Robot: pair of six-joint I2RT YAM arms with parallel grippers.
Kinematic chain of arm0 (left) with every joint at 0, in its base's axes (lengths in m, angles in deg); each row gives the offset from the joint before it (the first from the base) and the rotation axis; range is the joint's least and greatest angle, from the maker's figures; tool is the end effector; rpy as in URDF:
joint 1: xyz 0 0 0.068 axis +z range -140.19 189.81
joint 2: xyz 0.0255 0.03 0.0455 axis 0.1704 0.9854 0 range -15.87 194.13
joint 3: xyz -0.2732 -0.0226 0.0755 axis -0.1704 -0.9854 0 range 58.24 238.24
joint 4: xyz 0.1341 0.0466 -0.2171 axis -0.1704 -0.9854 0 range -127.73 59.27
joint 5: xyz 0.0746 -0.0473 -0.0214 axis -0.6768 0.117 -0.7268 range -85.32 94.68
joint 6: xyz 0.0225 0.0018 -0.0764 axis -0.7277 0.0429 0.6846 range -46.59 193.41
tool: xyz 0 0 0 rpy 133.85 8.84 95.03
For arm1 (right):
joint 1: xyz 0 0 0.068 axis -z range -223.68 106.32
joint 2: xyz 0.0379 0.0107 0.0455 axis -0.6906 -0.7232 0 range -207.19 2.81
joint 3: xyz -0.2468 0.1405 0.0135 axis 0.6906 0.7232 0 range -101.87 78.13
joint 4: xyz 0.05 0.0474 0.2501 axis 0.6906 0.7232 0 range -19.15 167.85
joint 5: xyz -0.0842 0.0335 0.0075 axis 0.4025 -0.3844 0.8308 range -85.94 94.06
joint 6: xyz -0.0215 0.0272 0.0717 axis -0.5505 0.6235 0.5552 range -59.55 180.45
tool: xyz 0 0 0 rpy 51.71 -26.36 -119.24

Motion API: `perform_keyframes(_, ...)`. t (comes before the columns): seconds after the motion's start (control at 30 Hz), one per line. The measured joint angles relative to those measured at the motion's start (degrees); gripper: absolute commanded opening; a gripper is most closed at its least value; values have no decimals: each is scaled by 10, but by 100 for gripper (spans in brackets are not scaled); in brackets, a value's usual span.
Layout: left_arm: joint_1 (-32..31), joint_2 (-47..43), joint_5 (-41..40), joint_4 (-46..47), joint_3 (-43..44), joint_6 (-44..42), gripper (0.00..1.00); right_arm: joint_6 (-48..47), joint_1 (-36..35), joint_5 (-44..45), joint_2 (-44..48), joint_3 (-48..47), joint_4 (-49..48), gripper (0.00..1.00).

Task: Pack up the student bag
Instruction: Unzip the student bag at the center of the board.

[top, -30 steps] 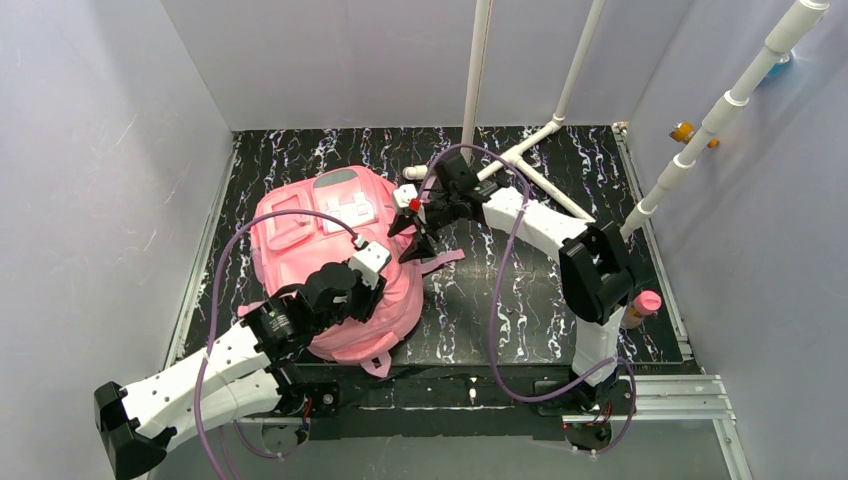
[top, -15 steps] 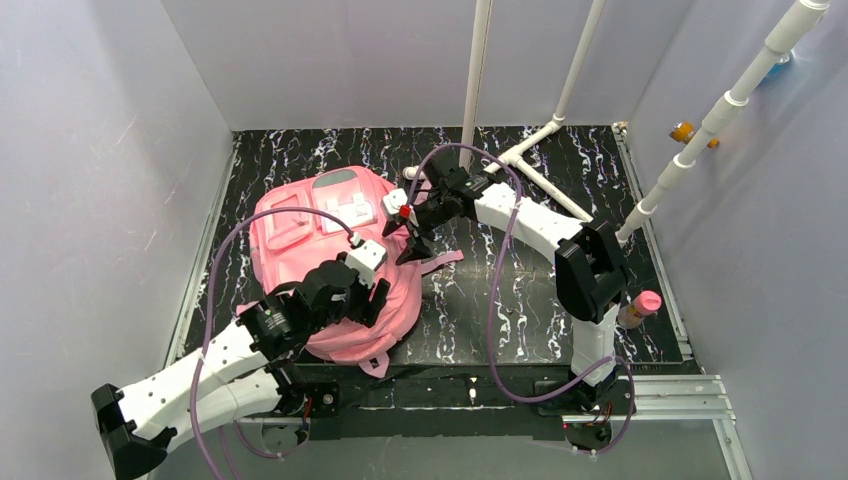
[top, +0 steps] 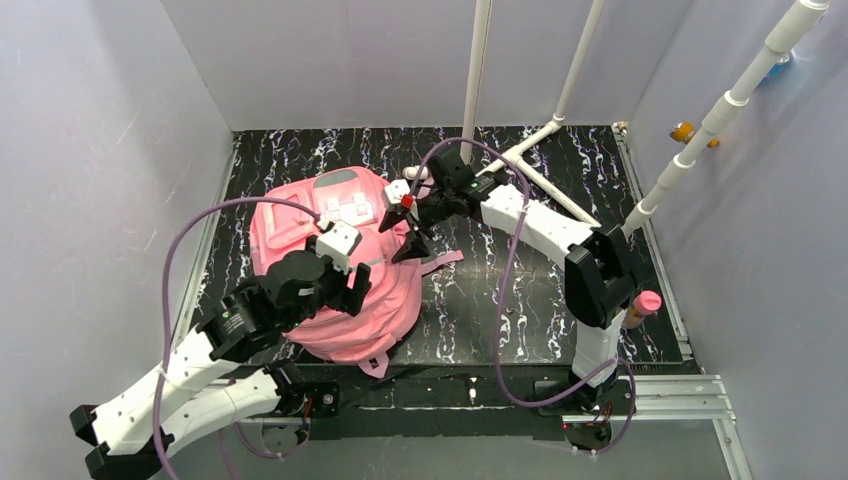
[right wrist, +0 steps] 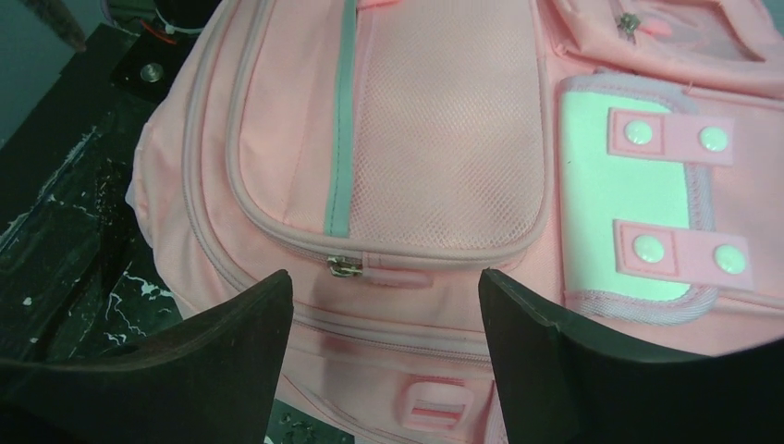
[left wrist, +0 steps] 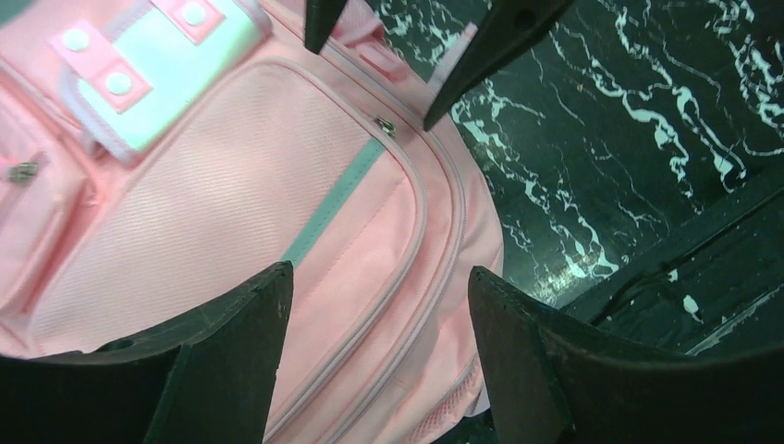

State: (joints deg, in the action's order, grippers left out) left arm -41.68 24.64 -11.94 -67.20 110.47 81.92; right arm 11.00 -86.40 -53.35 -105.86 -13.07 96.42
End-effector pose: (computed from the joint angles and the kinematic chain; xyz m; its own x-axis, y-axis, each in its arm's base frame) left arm 0.1166 -0.1151 0.3423 -0.3449 0.2057 -0.9158 0.5429 0.8397 -0.0159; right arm 0.2834 0.3403 0.2836 0.2955 -0.2843 -0.9121 -0.9127 -0.3661 -0.1816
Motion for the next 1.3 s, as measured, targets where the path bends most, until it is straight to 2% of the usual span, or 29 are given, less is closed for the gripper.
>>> perform_keyframes(0.2, 0, -25, -23, -14, 19, -9, 69, 34, 0, -12, 27, 15, -42, 82)
perform_keyframes(0.4, 0, -21, -25, -21, 19, -10, 74, 45, 0, -10, 21, 15, -46, 82)
perform_keyframes(0.6, 0, -20, -27, -22, 19, -9, 75, 45, 0, -4, 11, 18, -47, 82)
perform_keyframes(0.93, 0, -9, -26, -21, 19, -8, 76, 38, -5, -9, -21, 21, -40, 71)
perform_keyframes(1.03, 0, -8, -26, -21, 19, -8, 76, 26, -10, -13, -20, 22, -29, 64)
perform_keyframes(1.3, 1, -8, -25, -12, 18, -7, 76, 20, -14, -9, 18, 75, -38, 58)
